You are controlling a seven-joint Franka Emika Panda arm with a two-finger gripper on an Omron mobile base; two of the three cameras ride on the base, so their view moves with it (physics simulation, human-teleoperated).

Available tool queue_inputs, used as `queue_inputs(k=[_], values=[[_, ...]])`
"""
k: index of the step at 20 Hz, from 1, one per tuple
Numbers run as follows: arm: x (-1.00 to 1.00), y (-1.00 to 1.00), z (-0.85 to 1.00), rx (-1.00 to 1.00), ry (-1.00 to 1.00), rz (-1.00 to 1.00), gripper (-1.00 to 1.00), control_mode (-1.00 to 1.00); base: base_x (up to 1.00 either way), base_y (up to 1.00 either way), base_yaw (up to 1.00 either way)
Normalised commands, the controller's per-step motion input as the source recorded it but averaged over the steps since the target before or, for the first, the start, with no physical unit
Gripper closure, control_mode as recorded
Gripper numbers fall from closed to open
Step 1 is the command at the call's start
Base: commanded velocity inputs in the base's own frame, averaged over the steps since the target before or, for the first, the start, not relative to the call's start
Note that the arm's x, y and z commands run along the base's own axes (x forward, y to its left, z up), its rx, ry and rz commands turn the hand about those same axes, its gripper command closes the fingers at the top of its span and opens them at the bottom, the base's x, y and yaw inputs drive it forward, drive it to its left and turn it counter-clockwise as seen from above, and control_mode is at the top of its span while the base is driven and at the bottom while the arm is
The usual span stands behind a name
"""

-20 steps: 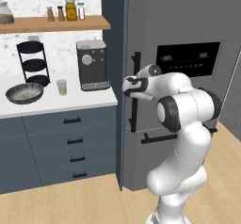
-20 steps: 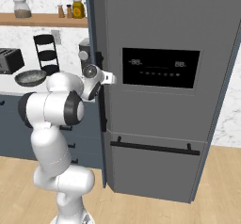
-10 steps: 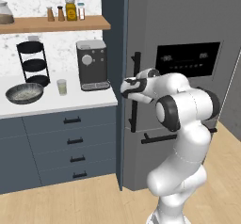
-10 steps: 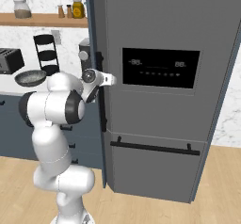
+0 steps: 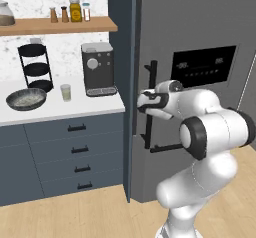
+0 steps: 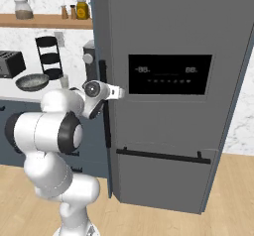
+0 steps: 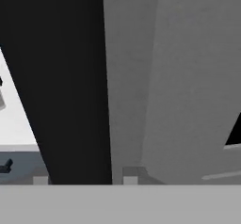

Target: Grab a lemon wedge from the fridge and one ice cube from the ice bowl, and put them in the glass of lemonade.

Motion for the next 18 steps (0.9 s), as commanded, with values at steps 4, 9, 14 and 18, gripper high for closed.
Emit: queue_inputs(k=[4, 9, 14, 18], values=[[-1.0, -0.81, 0.03, 0.01, 0.03, -0.11, 1.0, -1.0, 0.0, 0.0, 0.0], [-1.0, -0.86, 0.07, 0.03, 0.09, -0.15, 1.0, -1.0, 0.0, 0.0, 0.0], [-1.0, -0.93, 0.05, 0.03, 0.12, -0.16, 1.0, -1.0, 0.0, 0.0, 0.0], [-1.0, -1.0, 0.04, 0.03, 0.1, -0.15, 1.0, -1.0, 0.0, 0.0, 0.0]])
